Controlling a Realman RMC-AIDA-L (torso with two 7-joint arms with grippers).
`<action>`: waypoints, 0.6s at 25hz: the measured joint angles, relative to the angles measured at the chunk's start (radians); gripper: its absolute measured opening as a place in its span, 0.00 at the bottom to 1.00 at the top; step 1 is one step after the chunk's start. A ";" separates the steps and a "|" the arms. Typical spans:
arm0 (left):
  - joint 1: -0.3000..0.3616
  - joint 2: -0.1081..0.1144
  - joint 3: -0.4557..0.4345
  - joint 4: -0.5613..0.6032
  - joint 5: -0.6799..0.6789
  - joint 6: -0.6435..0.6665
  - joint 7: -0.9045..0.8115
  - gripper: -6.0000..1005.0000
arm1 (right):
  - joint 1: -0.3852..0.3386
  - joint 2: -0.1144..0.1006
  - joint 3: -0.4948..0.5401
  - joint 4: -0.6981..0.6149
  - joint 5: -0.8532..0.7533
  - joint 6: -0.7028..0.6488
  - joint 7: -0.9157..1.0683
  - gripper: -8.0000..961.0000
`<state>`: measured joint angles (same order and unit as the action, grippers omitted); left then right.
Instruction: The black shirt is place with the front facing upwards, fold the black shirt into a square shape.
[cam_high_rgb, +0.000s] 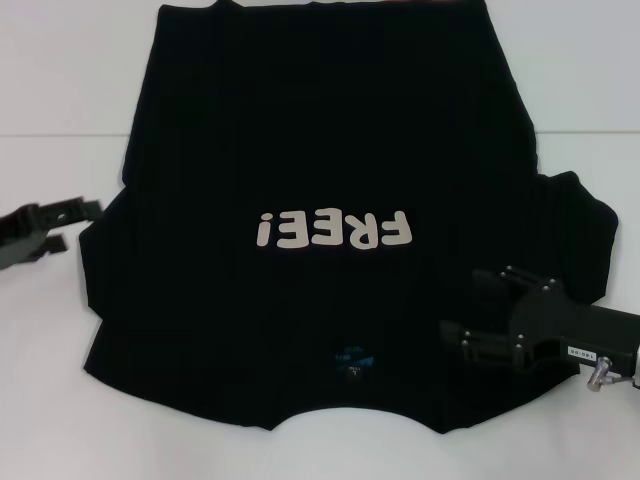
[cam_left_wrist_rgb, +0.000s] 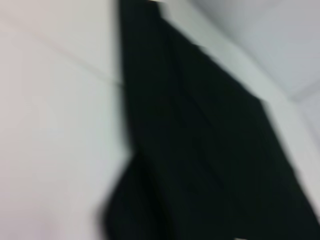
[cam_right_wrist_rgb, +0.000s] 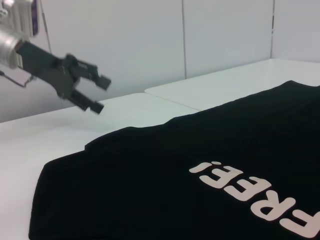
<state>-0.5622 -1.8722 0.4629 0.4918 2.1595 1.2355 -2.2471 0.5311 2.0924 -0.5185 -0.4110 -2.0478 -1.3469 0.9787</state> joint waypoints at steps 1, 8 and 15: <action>0.000 -0.002 0.002 -0.005 0.019 -0.033 -0.024 0.94 | 0.001 0.000 0.000 0.000 0.000 -0.001 0.000 0.95; -0.005 -0.013 0.007 -0.051 0.043 -0.129 -0.065 0.94 | 0.005 -0.001 0.000 0.000 -0.002 -0.002 0.003 0.94; -0.008 -0.032 0.010 -0.056 0.043 -0.152 -0.063 0.94 | 0.007 -0.002 0.000 -0.001 -0.002 -0.003 0.003 0.94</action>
<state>-0.5705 -1.9046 0.4727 0.4356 2.2029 1.0836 -2.3105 0.5381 2.0907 -0.5185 -0.4123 -2.0495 -1.3496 0.9817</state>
